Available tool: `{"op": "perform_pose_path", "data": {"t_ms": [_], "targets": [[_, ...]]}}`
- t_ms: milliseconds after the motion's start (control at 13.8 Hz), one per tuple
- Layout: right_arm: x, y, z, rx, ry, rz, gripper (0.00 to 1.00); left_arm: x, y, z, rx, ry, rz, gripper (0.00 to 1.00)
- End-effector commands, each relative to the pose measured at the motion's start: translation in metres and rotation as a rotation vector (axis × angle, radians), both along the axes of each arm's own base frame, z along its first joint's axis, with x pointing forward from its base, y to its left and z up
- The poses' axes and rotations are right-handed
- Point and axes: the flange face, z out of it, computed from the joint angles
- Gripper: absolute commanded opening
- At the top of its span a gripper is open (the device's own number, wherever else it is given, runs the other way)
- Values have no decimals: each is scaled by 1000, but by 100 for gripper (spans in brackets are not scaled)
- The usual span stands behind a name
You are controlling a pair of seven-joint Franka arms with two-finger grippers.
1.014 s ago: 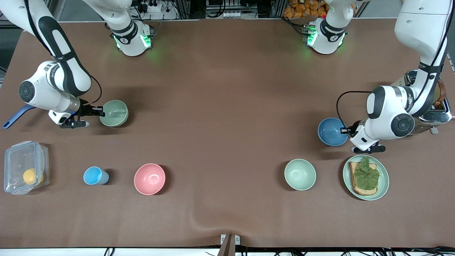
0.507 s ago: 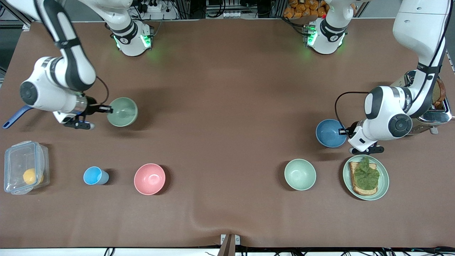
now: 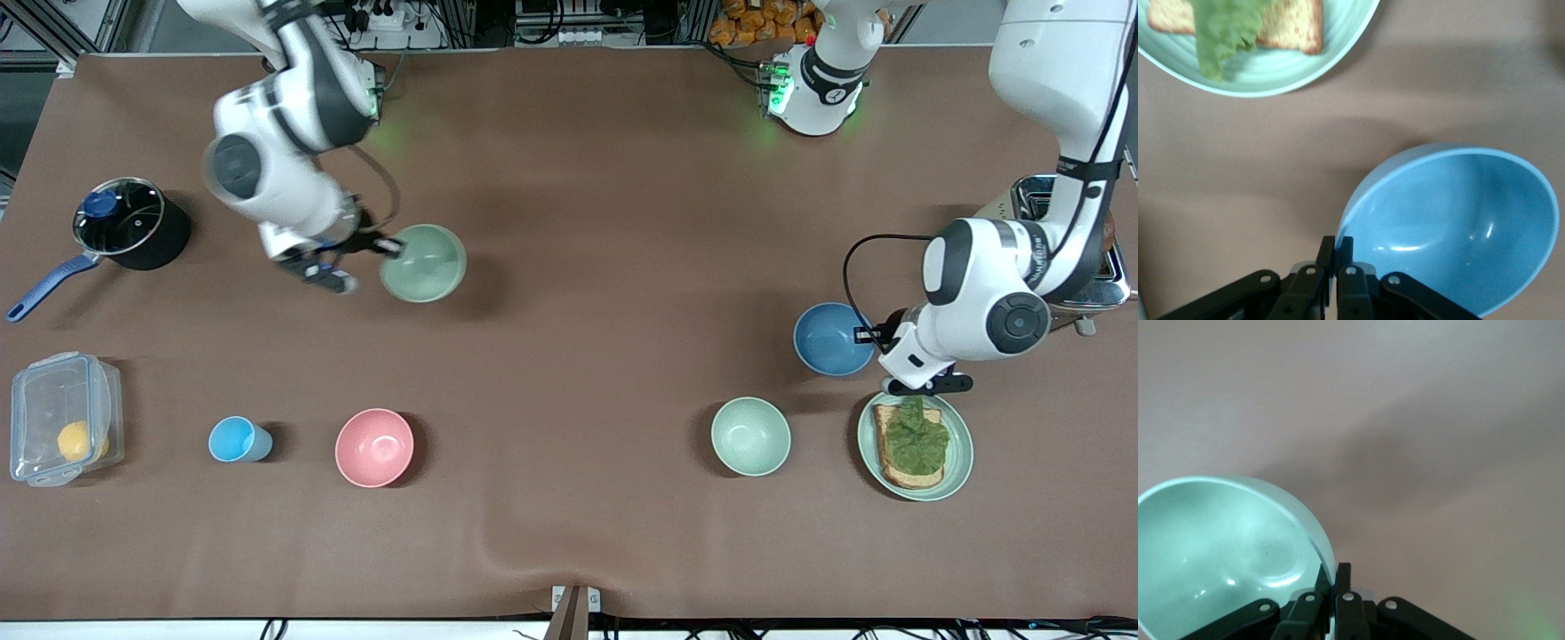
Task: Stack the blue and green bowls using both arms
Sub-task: 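Grip the green bowl with the right gripper while the left gripper grips the blue bowl, then carry the green bowl and the blue bowl toward each other at table middle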
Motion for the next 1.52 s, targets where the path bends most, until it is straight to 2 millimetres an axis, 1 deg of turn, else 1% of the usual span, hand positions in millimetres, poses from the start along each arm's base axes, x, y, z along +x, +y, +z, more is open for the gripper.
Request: {"op": "perform_pose_path", "data": {"t_ms": [0,72,145,217,290,362,434,507,579,724,796,869,941,1014,1158,1231,1303,1376,1448], "targets": [[-1,68,-19,1,-6,-126,0,19,-36,29,29,2,-50,0],[-5,99,-30,3,-11,-188,0,20,-61,32,29,21,-79,0],[-7,128,-38,6,-13,-233,0,22,-74,40,37,26,-84,0],[-6,147,-45,9,-11,-277,0,25,-79,46,32,14,-59,0],[-8,162,-54,16,-16,-311,0,29,-84,48,29,6,-42,0],[-15,177,-64,24,-27,-330,0,28,-105,50,18,1,-46,0],[-20,186,-75,32,-37,-349,0,25,-125,50,10,0,-38,0],[-24,194,-86,36,-46,-366,0,22,-141,52,15,0,-12,0],[-32,206,-95,44,-55,-377,0,19,-153,57,24,0,13,0],[-37,227,-113,51,-59,-402,0,13,-175,70,14,11,11,0],[-41,236,-119,47,-54,-404,0,12,-179,77,-5,15,20,0],[-42,240,-126,40,-55,-406,0,10,-181,83,-28,28,39,0],[-43,243,-131,36,-64,-409,0,9,-184,85,-45,38,56,0],[-43,244,-132,35,-77,-408,0,5,-192,89,-55,38,52,0],[-47,248,-143,35,-88,-402,0,-5,-211,104,-66,36,27,0],[-47,249,-143,44,-95,-405,0,-10,-220,112,-76,33,27,0],[-46,248,-145,42,-93,-406,15,-14,-230,115,-84,35,32,0],[-43,245,-145,42,-89,-425,60,-18,-238,118,-99,41,48,0],[-39,242,-145,40,-80,-463,76,-22,-246,118,-109,54,72,0]]}}
